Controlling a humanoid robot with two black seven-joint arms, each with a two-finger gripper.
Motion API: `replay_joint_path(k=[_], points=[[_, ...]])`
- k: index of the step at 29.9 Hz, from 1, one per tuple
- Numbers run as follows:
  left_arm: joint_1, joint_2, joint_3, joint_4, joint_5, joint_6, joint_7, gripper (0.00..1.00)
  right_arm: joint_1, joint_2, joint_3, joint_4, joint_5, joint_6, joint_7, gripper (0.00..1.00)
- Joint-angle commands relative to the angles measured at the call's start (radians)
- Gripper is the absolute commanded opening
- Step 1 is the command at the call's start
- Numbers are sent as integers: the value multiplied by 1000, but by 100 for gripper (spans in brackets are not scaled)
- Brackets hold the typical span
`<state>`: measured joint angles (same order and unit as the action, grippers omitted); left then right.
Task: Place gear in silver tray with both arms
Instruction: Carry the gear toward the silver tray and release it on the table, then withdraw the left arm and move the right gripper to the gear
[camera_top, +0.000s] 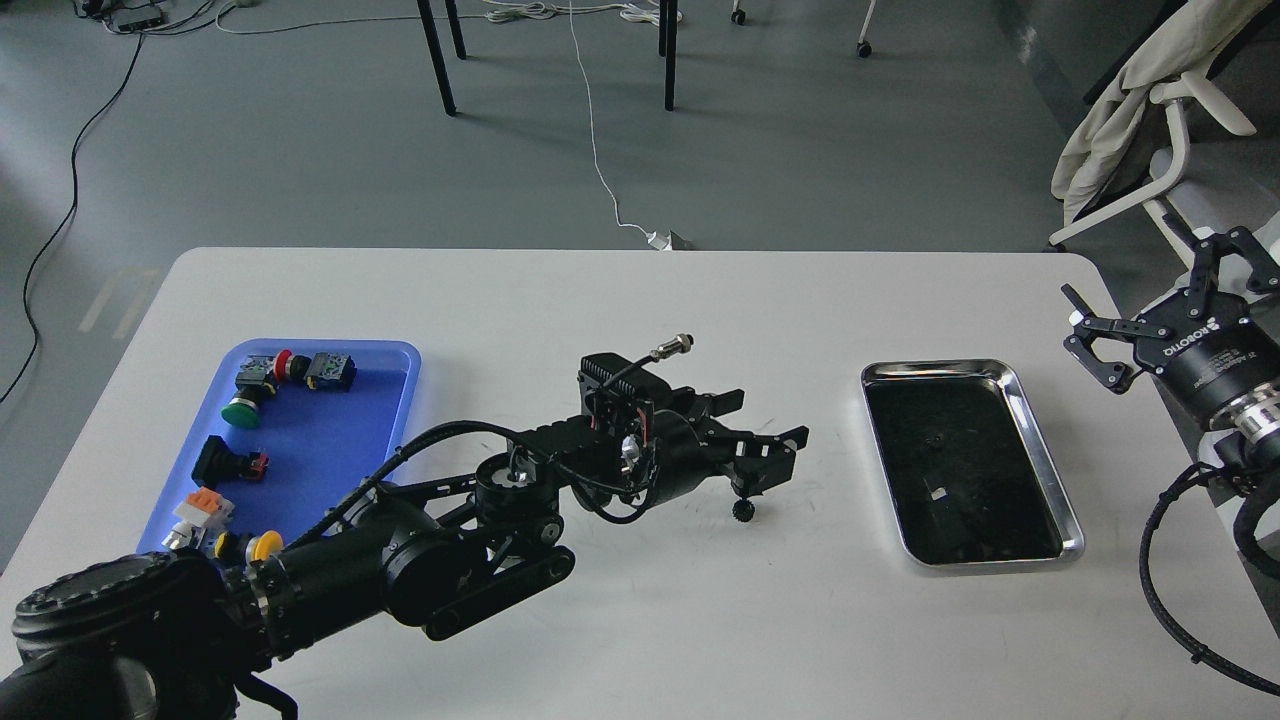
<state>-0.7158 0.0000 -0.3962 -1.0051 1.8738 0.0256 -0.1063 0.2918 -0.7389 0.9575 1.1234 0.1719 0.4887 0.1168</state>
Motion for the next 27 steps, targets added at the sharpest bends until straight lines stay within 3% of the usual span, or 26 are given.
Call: replay_joint_path(k=[1, 7, 12, 18, 23, 27], points=[[-2, 0, -117, -12, -76, 36, -3, 98, 4, -13, -6, 82, -129, 0, -23, 98], [-1, 123, -237, -24, -339, 118, -3, 98, 96, -66, -78, 193, -271, -24, -84, 98], [2, 234, -366, -24, -608, 171, -3, 98, 402, -145, -495, 191, -293, -25, -101, 98], [1, 374, -382, -24, -991, 172, -3, 98, 769, -136, -911, 194, -419, -28, -140, 98], [-1, 452, -382, -24, -1229, 146, -3, 98, 1022, 5, -1202, 196, -528, -30, -141, 98], [1, 495, -380, -24, -1389, 42, 5, 98, 1171, 165, -1396, 199, -583, -41, -141, 98]])
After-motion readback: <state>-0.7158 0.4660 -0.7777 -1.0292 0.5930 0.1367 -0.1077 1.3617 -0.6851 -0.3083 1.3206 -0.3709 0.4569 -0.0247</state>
